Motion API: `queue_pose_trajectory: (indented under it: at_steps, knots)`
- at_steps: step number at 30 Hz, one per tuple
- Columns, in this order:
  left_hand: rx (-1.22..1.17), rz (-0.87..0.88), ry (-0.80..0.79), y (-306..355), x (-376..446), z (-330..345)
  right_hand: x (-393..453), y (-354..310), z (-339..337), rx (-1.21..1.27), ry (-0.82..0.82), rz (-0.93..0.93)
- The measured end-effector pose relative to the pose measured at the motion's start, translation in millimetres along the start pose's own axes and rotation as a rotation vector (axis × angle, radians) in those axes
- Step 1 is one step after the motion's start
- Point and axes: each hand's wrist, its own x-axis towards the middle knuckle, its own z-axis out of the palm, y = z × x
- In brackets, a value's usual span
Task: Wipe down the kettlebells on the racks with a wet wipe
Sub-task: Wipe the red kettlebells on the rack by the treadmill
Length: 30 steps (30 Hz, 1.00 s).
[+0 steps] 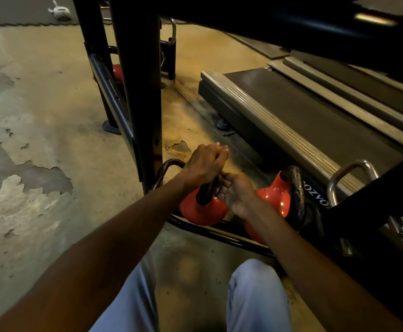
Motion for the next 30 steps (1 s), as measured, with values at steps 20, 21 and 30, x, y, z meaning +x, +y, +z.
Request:
queue_pose_trajectory:
  at_steps: [20,21,30]
  knots:
    - [0.205,-0.065,-0.039,13.6,-6.2,20.8,-48.1,-36.2,-56.4,-0.097,0.165,-0.16]
    - [0.292,-0.043,-0.051,16.7,-8.2,23.9,-50.1,-38.0,-59.8,-0.097,0.21,-0.177]
    - [-0.132,0.125,0.118,82.3,-40.8,38.7,-75.2,-60.9,-90.6,-0.168,0.319,-0.423]
